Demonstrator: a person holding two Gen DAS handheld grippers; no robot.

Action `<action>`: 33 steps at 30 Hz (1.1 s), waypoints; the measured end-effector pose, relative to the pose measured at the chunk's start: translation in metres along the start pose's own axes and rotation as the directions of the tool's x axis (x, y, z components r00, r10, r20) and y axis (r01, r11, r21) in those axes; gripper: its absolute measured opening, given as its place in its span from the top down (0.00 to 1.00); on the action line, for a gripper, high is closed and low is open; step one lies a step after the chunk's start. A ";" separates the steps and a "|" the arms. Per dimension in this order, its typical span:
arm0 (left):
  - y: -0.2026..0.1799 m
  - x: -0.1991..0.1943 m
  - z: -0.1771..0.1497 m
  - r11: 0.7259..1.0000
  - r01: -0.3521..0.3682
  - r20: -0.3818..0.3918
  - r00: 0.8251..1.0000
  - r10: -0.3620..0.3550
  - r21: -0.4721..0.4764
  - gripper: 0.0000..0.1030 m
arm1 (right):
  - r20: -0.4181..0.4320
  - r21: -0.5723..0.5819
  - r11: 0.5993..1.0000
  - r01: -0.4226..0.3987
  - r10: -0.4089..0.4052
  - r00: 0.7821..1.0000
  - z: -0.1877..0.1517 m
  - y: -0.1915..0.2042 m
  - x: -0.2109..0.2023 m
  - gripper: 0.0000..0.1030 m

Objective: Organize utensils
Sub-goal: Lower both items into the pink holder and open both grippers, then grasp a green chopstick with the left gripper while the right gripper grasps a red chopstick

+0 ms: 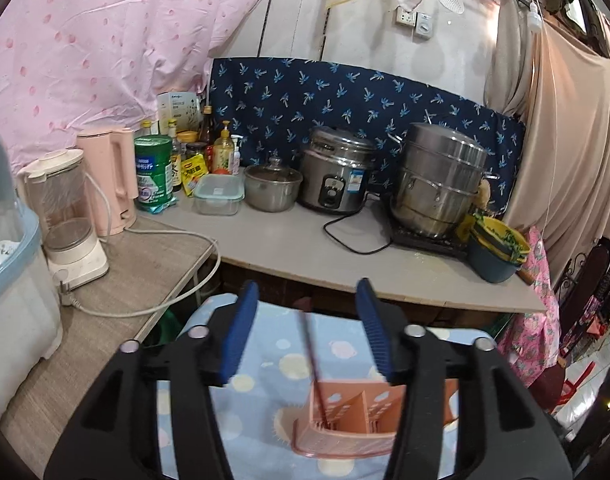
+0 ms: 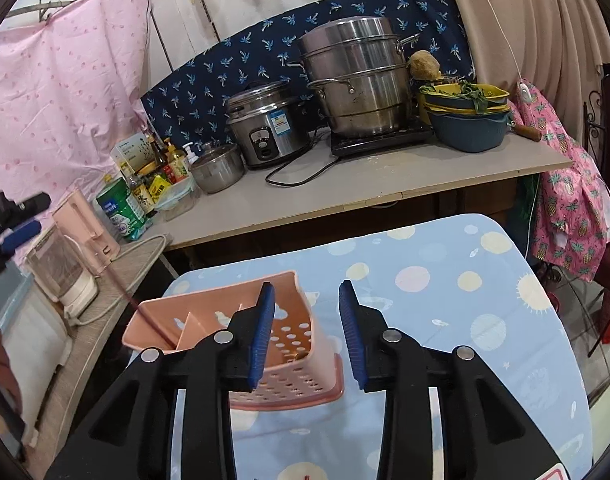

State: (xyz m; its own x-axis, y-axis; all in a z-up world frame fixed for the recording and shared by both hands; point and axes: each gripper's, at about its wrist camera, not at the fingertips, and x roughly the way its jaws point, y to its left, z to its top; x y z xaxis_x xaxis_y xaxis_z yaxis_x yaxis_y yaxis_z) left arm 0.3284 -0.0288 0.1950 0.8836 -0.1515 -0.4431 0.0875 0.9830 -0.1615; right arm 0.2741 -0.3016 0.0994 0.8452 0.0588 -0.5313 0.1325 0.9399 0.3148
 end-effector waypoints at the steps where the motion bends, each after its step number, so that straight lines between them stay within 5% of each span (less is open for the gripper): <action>1: 0.002 -0.004 -0.005 1.000 -0.003 -0.007 1.000 0.003 0.011 0.43 | 0.004 -0.004 1.000 -0.001 0.001 1.000 -0.002 0.002 -0.007 0.62; 8: 0.020 -0.038 -0.047 0.999 0.018 -0.086 0.996 -0.014 0.040 0.28 | 0.018 -0.041 0.999 -0.005 0.005 1.000 -0.030 0.014 -0.059 0.52; 19: 0.048 -0.091 -0.152 0.996 0.014 -0.238 0.971 0.006 0.086 0.27 | -0.036 -0.103 0.994 0.029 -0.033 0.999 -0.118 0.016 -0.129 0.51; 33: 0.057 -0.122 -0.262 0.997 -0.005 -0.351 0.936 0.032 0.078 0.27 | -0.178 -0.191 0.977 0.094 -0.129 0.976 -0.233 0.011 -0.151 0.51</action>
State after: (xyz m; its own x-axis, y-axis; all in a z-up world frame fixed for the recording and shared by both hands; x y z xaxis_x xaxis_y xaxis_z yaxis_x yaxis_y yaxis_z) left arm 0.1048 0.0189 0.0088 0.6685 -0.1466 -0.7291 0.1189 0.9888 -0.0898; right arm 0.0270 -0.2215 -0.0004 0.7154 -0.0039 -0.6987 0.1103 0.9881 0.1075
